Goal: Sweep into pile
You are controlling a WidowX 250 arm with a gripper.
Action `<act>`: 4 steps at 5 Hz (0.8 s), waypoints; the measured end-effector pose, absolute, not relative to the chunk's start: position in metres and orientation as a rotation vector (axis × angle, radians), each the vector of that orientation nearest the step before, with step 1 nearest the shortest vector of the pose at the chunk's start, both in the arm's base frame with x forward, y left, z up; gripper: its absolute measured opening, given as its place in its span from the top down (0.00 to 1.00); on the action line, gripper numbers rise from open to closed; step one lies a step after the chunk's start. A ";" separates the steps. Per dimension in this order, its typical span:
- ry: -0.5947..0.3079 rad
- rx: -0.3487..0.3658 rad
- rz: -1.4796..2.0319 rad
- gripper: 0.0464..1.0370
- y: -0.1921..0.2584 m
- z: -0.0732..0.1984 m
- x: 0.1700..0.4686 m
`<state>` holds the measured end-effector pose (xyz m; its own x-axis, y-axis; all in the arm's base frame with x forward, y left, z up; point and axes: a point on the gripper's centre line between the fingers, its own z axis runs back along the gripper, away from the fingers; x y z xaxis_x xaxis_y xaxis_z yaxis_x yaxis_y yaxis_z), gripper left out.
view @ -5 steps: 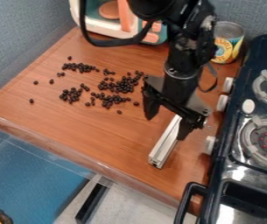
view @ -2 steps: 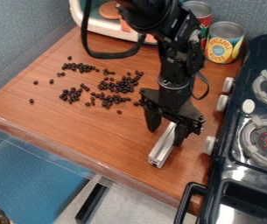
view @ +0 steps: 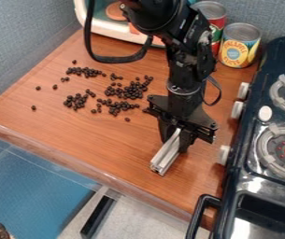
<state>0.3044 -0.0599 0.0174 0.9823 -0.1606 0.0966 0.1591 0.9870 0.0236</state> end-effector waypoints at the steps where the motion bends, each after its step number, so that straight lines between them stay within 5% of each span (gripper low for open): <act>1: -0.081 0.008 -0.139 0.68 -0.048 0.020 0.307; 4: -0.164 -0.027 -0.121 0.68 0.024 0.079 0.326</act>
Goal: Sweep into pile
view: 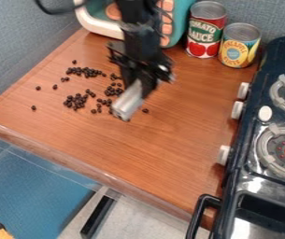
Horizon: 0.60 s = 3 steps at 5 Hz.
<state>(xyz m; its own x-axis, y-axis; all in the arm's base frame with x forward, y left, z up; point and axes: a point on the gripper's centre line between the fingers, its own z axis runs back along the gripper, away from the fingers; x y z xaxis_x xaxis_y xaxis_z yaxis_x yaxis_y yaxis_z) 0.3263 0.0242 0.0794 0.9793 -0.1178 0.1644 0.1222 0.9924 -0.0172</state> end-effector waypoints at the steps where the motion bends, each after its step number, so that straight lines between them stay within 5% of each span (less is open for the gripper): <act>1: -0.167 0.005 -0.147 0.68 0.062 0.082 0.324; 3: -0.140 0.081 -0.207 0.68 0.132 0.079 0.320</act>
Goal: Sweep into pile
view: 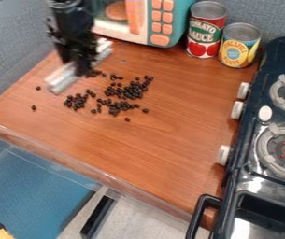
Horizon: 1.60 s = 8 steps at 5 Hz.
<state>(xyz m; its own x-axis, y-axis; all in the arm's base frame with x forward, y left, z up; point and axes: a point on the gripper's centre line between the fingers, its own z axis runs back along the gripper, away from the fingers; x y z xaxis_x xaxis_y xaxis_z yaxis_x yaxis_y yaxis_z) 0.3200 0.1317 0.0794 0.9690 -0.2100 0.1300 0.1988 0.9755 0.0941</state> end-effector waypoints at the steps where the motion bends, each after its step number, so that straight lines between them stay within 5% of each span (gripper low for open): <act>1: -0.125 0.084 -0.173 0.68 0.165 0.081 0.326; 3: -0.098 0.111 -0.071 0.68 0.212 0.059 0.336; 8: -0.058 0.127 -0.108 0.68 0.217 0.038 0.335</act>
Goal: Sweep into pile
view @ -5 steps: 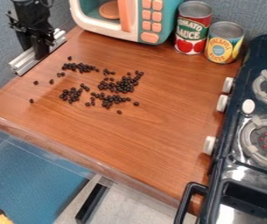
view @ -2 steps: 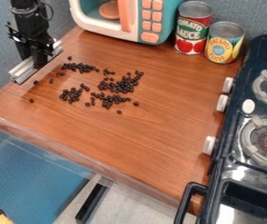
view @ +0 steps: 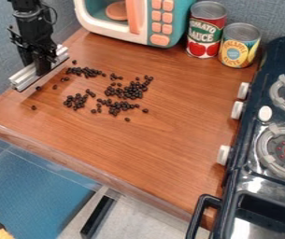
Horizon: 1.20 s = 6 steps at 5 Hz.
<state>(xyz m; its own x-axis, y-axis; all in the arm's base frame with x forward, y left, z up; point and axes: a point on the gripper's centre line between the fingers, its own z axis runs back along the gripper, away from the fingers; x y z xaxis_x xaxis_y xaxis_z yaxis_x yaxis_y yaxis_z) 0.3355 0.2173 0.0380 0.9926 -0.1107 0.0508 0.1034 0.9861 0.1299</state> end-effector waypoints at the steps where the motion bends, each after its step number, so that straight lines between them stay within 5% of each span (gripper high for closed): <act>1: -0.064 0.144 -0.108 0.68 0.220 0.038 0.336; 3: -0.046 0.230 -0.094 0.68 0.223 0.024 0.329; 6: -0.056 0.189 -0.067 0.68 0.214 0.018 0.327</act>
<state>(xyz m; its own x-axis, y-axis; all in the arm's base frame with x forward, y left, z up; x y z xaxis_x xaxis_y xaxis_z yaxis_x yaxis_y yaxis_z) 0.3270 0.2144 0.0181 0.9962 -0.0716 0.0490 0.0611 0.9800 0.1896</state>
